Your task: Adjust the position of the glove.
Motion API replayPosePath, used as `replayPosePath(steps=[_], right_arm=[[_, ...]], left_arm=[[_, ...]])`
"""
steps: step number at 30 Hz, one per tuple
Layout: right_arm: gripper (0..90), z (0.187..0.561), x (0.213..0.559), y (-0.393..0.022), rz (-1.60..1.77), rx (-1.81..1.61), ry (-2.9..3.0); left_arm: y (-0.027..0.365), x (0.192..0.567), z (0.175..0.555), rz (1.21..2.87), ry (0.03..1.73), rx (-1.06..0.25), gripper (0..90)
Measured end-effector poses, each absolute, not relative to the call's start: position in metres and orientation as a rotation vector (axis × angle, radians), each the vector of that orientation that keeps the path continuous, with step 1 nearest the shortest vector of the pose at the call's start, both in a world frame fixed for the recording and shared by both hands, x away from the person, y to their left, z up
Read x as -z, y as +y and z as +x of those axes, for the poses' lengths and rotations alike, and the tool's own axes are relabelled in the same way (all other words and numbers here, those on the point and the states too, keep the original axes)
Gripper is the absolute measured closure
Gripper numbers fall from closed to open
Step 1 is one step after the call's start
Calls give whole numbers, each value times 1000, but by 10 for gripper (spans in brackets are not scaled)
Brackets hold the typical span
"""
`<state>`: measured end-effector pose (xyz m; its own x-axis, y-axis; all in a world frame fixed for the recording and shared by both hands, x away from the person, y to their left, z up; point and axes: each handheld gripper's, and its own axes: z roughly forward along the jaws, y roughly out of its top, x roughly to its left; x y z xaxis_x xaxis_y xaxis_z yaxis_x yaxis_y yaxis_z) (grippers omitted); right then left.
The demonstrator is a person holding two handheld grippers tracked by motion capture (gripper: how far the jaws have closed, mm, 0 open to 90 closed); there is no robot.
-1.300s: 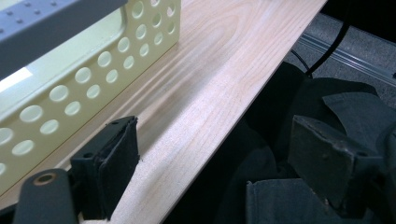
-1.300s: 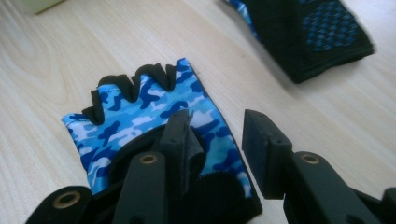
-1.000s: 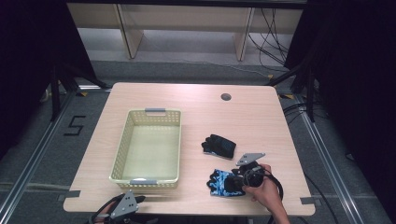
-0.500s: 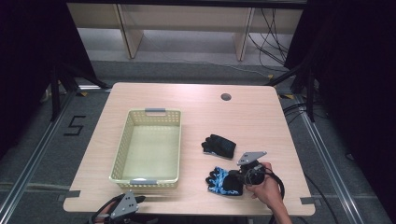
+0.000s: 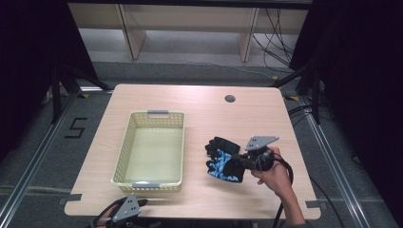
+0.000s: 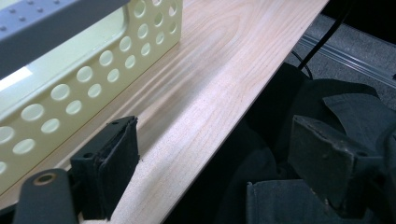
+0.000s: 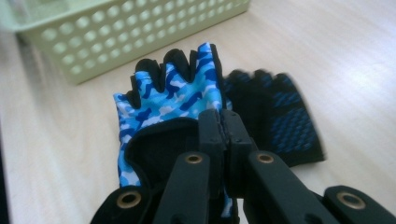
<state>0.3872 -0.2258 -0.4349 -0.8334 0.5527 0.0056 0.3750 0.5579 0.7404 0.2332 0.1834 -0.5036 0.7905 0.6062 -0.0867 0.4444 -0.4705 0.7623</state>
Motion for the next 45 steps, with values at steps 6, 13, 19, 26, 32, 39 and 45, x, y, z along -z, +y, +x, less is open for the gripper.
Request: replayPosePath(steps=[6,13,19,26,32,39,45], right_arm=[[894,419,429,-228,825,-1142,2543],[894,459,433,-221,876,-1098,2564],[893,486,446,-217,917,-1046,2615],[892,504,469,-214,983,-927,2690],[743,513,482,-212,1006,-881,2721],[620,513,479,-215,1093,-879,2728],[604,512,485,-219,1157,-901,2764]], left_arm=[[183,504,233,2133,778,-234,158],[185,503,234,2154,745,-245,158],[183,503,232,2125,778,-224,158],[185,503,233,2149,772,-230,158],[183,503,232,2123,786,-214,158],[185,503,233,2154,772,-234,158],[183,503,232,2128,775,-228,158]])
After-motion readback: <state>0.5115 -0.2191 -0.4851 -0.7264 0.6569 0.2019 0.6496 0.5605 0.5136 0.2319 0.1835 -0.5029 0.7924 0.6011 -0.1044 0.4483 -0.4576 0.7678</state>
